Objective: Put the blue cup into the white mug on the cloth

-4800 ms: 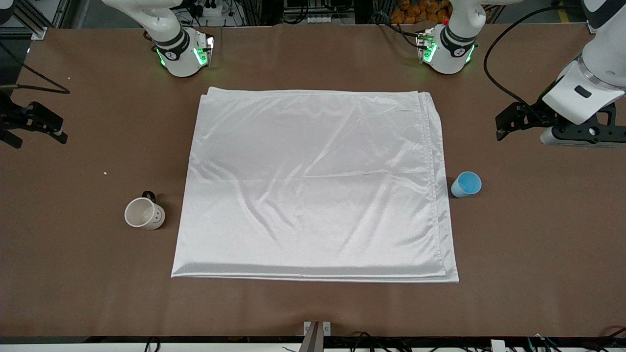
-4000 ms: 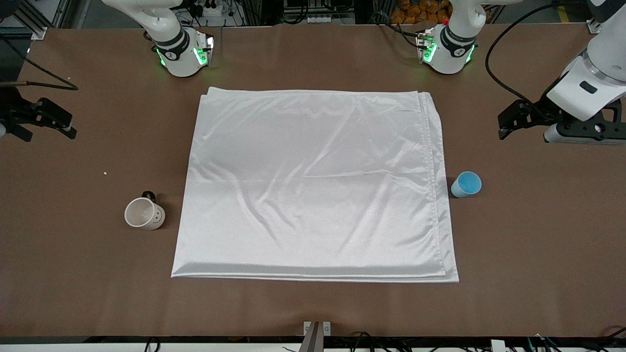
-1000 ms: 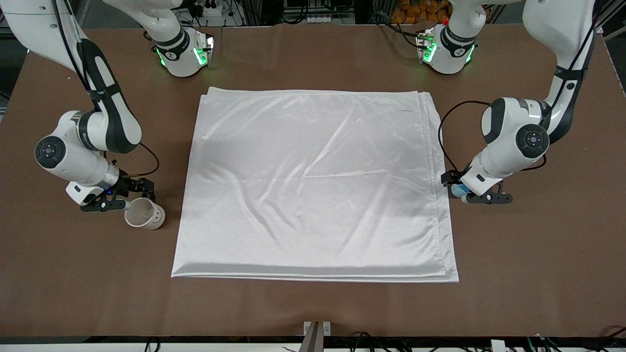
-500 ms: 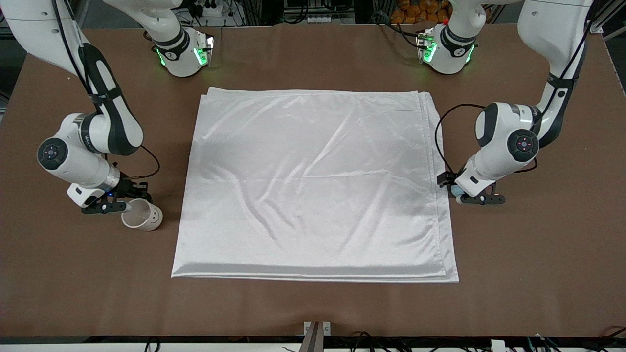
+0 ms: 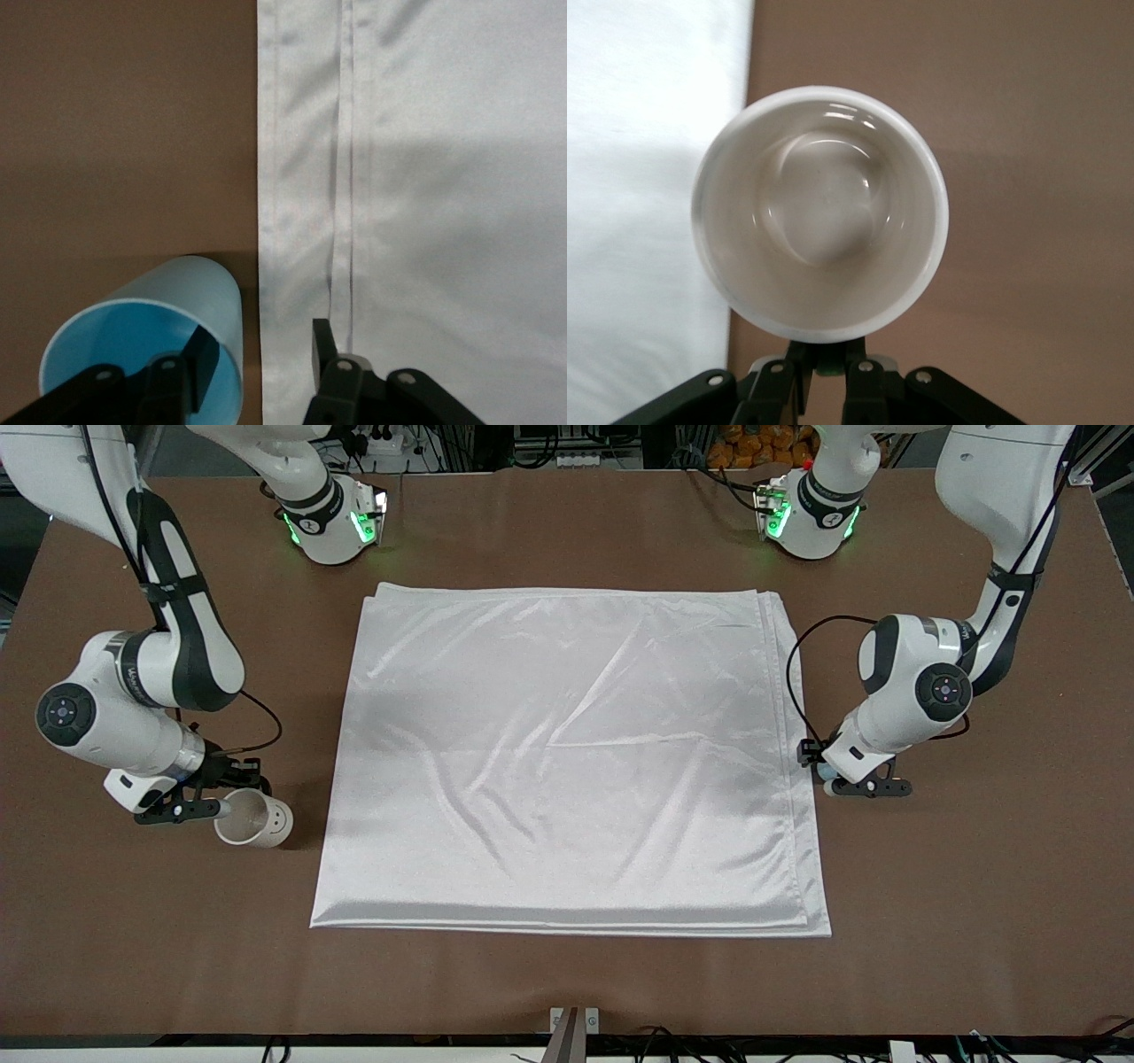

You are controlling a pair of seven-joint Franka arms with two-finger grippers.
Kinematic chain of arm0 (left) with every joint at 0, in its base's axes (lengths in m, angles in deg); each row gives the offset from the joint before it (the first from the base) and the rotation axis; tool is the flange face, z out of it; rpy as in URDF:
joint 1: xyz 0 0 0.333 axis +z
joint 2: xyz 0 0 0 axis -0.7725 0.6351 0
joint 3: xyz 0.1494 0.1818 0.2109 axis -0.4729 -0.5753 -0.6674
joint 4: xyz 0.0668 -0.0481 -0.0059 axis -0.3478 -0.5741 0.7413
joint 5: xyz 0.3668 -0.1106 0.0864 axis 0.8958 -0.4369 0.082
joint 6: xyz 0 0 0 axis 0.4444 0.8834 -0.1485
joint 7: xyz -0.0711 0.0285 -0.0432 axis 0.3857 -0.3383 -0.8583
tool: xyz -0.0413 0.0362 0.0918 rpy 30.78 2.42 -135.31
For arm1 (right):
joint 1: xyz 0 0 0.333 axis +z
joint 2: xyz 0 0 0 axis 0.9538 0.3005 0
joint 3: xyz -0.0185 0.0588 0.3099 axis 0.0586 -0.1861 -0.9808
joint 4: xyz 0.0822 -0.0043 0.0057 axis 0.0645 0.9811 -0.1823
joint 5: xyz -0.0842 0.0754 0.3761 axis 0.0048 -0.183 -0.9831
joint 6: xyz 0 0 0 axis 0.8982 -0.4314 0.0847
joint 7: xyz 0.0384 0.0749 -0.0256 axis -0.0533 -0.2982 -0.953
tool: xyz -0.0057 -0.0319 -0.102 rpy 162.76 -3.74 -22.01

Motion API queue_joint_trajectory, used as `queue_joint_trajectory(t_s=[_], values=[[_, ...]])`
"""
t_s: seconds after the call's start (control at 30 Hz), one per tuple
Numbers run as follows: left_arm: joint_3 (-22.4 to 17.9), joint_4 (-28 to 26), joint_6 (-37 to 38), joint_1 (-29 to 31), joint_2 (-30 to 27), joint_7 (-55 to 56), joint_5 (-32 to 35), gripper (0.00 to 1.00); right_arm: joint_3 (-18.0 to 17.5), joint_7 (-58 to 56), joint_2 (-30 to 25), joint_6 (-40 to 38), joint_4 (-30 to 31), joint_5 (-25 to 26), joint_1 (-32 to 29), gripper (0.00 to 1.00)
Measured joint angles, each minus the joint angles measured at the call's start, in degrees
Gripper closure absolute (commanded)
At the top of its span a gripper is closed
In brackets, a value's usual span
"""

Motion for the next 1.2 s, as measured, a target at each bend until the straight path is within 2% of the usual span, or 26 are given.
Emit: queue_joint_trajectory(t_s=[0.27,0.53,0.9,1.2], values=[[-0.01,0.00,-0.09,0.04,0.00,0.00,0.00,1.00,-1.88,7.39,-1.55,-4.31,-4.06,-0.06,4.39,1.00],[-0.27,0.22,-0.27,0.19,-0.64,0.02,0.13,1.00,-5.80,17.81,-1.75,-4.84,-4.57,-0.06,7.54,1.00],[-0.24,0.83,-0.59,0.18,-1.16,0.02,0.13,1.00,-7.42,31.47,-1.78,-8.61,-8.46,-0.06,13.65,1.00],[-0.33,1.86,-0.59,0.21,-5.06,0.02,0.13,1.00,-12.50,41.31,-1.60,-9.28,-8.62,-0.06,17.78,1.00]])
